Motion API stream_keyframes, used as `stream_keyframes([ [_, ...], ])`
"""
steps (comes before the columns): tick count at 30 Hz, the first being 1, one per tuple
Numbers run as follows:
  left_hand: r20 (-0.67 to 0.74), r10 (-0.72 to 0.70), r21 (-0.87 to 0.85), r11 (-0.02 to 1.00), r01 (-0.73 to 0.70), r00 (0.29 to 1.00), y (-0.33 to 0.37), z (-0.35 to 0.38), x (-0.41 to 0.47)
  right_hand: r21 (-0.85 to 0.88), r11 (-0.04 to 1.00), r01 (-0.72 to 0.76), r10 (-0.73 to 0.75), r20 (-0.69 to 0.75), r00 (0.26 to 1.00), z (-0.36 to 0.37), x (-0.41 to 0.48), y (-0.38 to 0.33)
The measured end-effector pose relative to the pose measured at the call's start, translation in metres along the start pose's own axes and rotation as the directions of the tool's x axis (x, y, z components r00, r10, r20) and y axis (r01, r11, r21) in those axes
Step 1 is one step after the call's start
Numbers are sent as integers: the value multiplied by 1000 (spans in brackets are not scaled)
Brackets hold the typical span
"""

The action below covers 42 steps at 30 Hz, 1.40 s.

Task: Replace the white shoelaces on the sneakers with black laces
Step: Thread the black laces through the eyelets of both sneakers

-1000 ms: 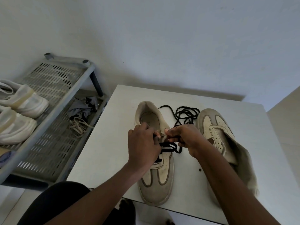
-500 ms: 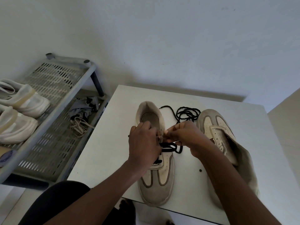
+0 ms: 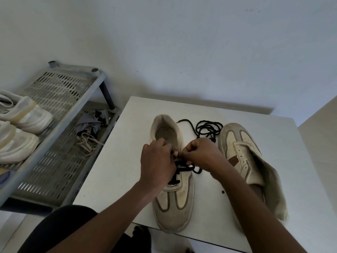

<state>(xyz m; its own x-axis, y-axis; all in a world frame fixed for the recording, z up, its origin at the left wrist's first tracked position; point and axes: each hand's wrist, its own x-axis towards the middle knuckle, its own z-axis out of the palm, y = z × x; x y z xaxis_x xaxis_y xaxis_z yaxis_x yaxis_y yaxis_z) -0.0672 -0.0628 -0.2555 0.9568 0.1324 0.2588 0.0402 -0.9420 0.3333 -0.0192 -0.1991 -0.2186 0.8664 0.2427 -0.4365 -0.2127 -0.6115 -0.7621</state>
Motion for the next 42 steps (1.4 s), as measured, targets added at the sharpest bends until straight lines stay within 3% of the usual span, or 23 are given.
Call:
stream_keyframes([
  [2,8,7,-16,1000,-7,1000,-2,-1,1,-111,993,27,-31,-29,999,4,0,-1],
  [4,30,6,-30,1000,-5,1000,-3,-2,2,-105,994,40,-45,-46,998,2,1,-2],
  [9,69,2,-66,998,3,998,-4,-5,4,197,975,-98,91,44,995,-5,3,0],
  [18,38,-6,-131,991,11,999,0,-2,3,372,907,-198,151,150,977,-7,7,13],
  [31,-20,76,16,997,-76,997,6,-6,1,249,961,-119,93,113,989,-4,7,7],
  [37,31,77,-44,996,-76,997,3,-6,5,96,995,23,-39,170,985,-14,2,4],
  [42,69,68,-144,988,-57,995,-1,-6,9,102,991,84,-93,95,991,-10,2,10],
])
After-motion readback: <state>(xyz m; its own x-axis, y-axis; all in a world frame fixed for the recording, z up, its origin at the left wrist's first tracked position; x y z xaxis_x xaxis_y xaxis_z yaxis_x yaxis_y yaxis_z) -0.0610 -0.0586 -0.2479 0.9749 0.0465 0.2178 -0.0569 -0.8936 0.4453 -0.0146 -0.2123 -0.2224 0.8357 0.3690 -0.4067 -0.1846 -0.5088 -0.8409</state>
